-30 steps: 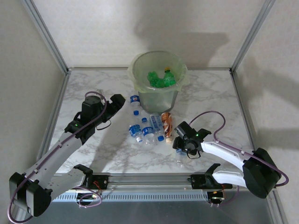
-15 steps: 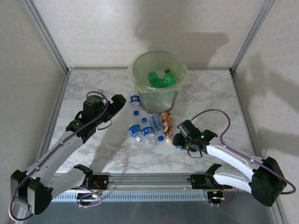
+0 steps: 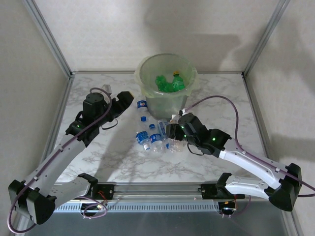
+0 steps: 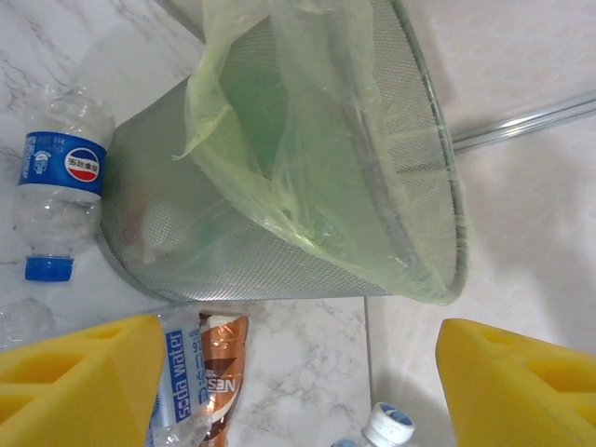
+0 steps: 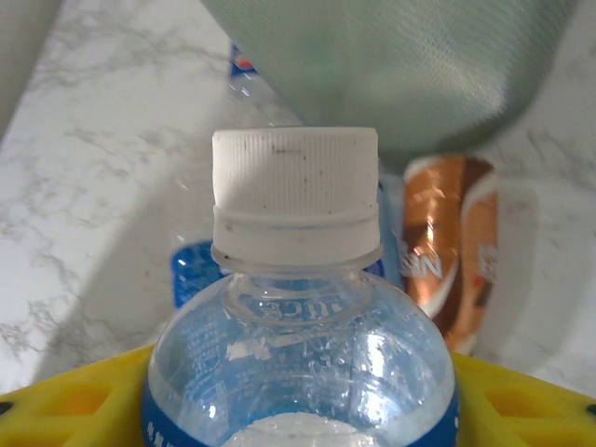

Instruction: Put the plastic bottles in the bin

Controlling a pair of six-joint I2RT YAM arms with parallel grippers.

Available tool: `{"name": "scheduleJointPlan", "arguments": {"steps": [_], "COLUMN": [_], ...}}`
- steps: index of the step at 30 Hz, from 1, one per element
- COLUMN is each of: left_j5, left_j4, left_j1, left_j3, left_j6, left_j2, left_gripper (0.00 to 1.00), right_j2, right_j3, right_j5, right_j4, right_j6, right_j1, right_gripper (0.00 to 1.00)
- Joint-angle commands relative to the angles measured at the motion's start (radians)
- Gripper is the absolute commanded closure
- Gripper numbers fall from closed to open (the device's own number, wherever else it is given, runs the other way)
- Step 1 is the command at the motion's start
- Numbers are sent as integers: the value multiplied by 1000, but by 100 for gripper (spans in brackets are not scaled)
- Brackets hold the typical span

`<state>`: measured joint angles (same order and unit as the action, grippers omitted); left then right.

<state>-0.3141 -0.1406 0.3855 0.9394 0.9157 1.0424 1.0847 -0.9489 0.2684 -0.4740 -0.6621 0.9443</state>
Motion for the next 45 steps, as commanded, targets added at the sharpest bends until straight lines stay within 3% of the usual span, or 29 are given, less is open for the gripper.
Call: {"name": "scheduleJointPlan", "arguments": {"steps": [1, 12, 24, 33, 45], "left_j5": [-55, -51, 2, 7, 17], "left_j4": [37, 45, 31, 24, 16], "left_j1": [13, 18, 18, 18, 22], "left_j3": [1, -39, -110, -126, -153], "left_j6": [-13, -26, 12, 25, 40], "left_j2": [-11, -18, -7, -14, -19], "left_gripper": [25, 27, 29, 29, 29], "right_j2": [13, 87, 193, 448, 691], "right_j3": [-52, -145, -494, -910, -1096], "right_j5": [31, 3, 102, 162, 104], "right_j4": [89, 163, 108, -48, -87], "right_j6": [110, 189, 297, 318, 344], "right_j1": [25, 35, 27, -126, -283], "right_gripper": [38, 37, 33, 34, 34]}}
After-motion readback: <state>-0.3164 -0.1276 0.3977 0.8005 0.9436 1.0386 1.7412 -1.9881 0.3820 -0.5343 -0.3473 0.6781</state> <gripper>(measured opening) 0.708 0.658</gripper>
